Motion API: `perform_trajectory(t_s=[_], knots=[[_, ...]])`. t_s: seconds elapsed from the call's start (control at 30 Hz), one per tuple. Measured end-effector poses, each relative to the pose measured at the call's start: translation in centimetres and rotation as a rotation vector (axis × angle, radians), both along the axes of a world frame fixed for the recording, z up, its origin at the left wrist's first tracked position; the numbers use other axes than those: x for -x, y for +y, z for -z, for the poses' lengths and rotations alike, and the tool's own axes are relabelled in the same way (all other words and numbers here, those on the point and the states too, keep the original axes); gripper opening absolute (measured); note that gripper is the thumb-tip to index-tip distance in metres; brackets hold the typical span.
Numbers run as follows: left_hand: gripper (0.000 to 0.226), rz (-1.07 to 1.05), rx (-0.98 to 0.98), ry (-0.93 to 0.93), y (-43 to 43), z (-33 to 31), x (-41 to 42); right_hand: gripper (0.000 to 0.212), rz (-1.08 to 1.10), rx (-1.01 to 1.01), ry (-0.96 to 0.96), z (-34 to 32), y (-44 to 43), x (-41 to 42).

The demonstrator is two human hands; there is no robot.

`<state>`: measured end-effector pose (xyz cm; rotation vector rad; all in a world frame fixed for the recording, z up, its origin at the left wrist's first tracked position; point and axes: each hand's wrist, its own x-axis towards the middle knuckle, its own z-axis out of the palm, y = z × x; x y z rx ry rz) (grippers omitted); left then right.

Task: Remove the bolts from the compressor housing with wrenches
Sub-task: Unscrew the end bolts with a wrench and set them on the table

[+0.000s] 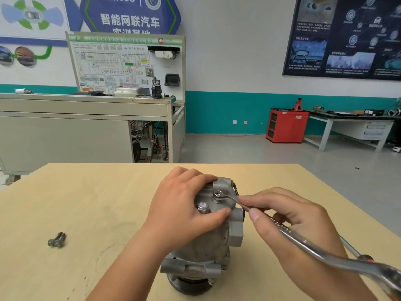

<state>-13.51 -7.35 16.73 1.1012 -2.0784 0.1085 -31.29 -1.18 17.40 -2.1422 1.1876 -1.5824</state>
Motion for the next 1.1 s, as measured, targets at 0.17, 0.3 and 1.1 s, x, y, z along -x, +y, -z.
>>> perform_trajectory(t_s=[0.17,0.3,1.1], knots=[[0.061,-0.007,0.063,0.079,1.7,1.1,-1.1,0.025,-0.017,0.044,0.019,0.9,1.3,-0.8],[0.062,-0.019,0.096,0.102,2.4,1.5,-1.3,0.025,0.002,0.096,0.102,0.8,2.2,-1.5],[0.039,0.080,0.101,0.285,2.0,2.3,-1.4,0.040,0.027,0.000,0.005,2.1,3.4,-3.2]])
